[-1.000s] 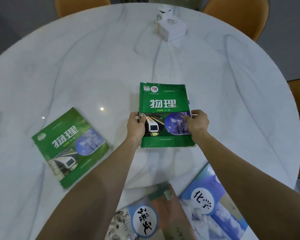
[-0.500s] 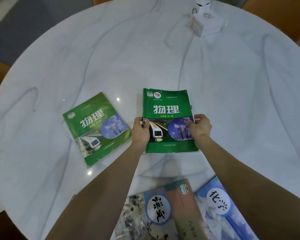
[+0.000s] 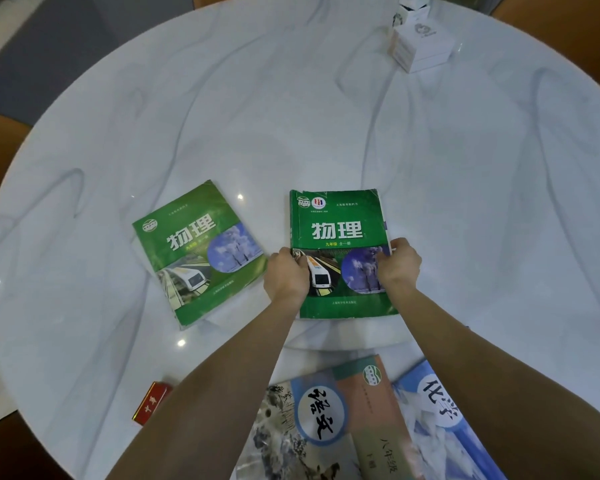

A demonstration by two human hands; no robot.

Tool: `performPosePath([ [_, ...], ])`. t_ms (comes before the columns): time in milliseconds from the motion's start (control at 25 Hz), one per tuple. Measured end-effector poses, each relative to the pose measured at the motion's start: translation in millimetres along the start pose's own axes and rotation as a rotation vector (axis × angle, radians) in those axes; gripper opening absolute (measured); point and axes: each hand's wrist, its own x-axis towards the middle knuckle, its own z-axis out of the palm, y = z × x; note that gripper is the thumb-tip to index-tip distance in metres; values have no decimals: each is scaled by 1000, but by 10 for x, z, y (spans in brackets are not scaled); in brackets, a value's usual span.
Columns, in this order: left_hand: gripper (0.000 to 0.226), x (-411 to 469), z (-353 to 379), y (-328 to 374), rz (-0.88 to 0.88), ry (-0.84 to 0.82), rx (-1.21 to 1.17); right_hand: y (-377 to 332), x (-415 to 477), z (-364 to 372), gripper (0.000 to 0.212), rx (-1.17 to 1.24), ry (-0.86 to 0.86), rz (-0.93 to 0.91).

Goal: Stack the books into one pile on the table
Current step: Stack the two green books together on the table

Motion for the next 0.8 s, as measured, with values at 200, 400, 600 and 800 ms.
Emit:
performPosePath([
  [200,28,-64,-48,39,85,15,245,-30,-22,3,24,-178,-6,-37],
  [400,24,-88,-172,62,166,11,374,-131,-97,-58,29,-364,-15,-92],
  [600,28,-73,-408,-4,404,30,558,-452,-263,22,29,-506,-26,-352],
  [800,36,55,-719,-164,436,22,660,-851,-466,216,33,-595,-130,-640],
])
